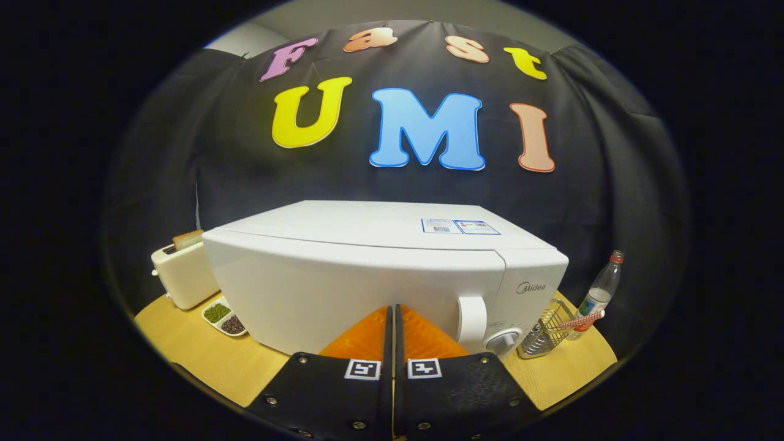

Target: Open the microwave, put the food inside, and close the microwave door.

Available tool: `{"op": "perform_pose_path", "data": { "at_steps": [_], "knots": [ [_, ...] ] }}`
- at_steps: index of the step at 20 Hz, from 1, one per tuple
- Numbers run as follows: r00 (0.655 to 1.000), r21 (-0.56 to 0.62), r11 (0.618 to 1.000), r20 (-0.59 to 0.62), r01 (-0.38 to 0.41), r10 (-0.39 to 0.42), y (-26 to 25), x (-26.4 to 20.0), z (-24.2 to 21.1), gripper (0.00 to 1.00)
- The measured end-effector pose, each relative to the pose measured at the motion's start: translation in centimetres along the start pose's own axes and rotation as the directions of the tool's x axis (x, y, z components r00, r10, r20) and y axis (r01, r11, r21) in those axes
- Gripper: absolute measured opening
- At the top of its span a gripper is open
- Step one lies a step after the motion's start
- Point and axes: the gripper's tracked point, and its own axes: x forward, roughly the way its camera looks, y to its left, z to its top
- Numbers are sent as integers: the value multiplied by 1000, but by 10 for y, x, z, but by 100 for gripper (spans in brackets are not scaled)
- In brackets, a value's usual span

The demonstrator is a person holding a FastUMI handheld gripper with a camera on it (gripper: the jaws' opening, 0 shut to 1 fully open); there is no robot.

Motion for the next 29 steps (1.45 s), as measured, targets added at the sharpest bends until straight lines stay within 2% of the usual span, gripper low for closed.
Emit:
{"op": "perform_pose_path", "data": {
  "at_steps": [14, 16, 18, 19, 20, 21, 29],
  "knots": [
    [988, 18, 998, 144, 55, -57, 23, -158, 37, 2],
    [985, 21, 997, 158, 73, -75, 24, -178, 37, 5],
    [982, 27, 997, 173, 69, -73, 29, -196, 36, 27],
    [981, 27, 998, 179, 64, -68, 34, -204, 35, 53],
    [981, 22, 998, 184, 61, -64, 36, -211, 33, 68],
    [979, 18, 998, 191, 66, -68, 36, -218, 33, 100],
    [976, 33, 998, 210, 56, -62, 46, -237, 41, 97]
  ]
}}
